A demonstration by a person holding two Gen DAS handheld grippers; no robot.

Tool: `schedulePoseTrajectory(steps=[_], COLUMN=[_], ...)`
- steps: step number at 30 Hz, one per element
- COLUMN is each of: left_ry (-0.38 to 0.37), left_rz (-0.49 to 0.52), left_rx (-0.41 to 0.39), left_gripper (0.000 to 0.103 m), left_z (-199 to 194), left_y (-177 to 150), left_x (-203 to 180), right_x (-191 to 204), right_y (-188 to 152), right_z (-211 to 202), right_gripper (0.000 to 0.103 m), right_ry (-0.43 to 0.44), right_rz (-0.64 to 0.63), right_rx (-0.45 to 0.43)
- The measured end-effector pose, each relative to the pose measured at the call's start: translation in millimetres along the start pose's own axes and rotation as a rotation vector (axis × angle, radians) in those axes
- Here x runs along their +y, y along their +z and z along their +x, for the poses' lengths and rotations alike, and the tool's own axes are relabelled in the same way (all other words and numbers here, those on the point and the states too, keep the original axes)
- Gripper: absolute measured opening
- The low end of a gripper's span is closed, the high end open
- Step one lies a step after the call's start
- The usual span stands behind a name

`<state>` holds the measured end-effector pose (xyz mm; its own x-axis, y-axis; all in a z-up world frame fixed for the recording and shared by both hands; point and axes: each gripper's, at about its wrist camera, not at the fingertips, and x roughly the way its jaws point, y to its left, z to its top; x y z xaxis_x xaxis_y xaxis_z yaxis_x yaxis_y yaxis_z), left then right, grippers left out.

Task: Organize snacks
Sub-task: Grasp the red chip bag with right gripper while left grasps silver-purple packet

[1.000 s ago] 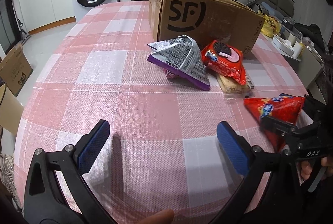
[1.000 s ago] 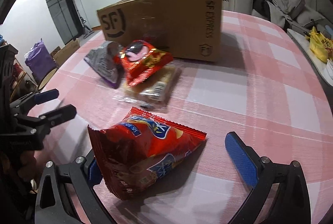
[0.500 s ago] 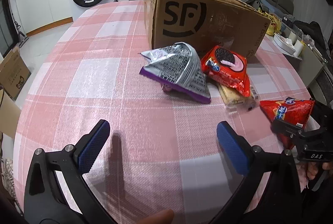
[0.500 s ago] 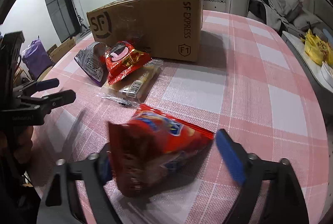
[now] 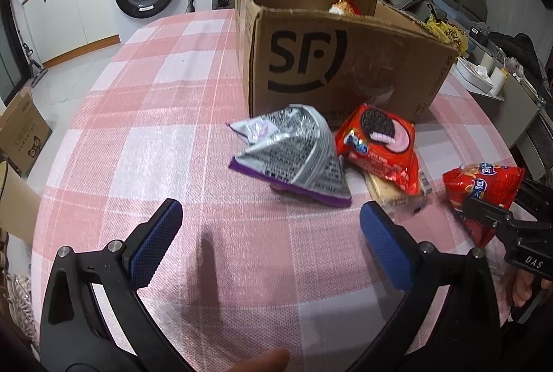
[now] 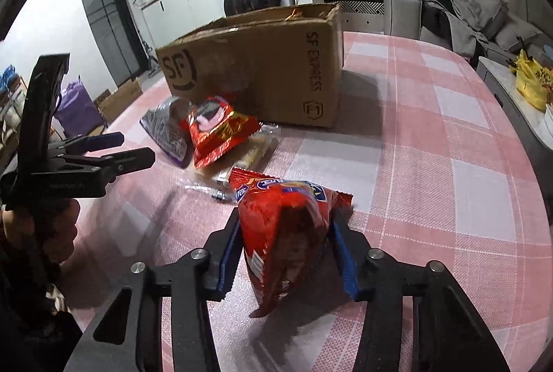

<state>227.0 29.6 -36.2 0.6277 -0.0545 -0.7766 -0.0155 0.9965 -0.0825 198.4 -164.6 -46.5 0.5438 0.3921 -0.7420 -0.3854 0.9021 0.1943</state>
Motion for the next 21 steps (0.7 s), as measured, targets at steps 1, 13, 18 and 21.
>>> schedulePoseTrajectory(steps=[1, 13, 18, 21], left_ry=[-0.002, 0.01, 0.009, 0.004], left_rz=[-0.002, -0.019, -0.029, -0.037], left_rx=[-0.003, 0.024, 0.069, 0.095], left_gripper=[0.102, 0.102, 0.102, 0.102], left_z=[-0.9, 18.7, 29.9, 34.9], left_y=[1.7, 41.9, 34.9, 28.8], left_x=[0.9, 4.0, 18.7, 26.4], right_x=[-1.8, -9.3, -12.8, -12.9], right_y=[1.0, 10.7, 13.3, 16.0], right_z=[-1.5, -9.5, -12.8, -14.4], right_gripper=[0.048, 0.048, 0.048, 0.048], right_ry=[0.006, -0.007, -0.012, -0.004], right_rz=[0.007, 0.042, 0.053, 0.049], right_rx=[-0.007, -0.069, -0.075, -0.083])
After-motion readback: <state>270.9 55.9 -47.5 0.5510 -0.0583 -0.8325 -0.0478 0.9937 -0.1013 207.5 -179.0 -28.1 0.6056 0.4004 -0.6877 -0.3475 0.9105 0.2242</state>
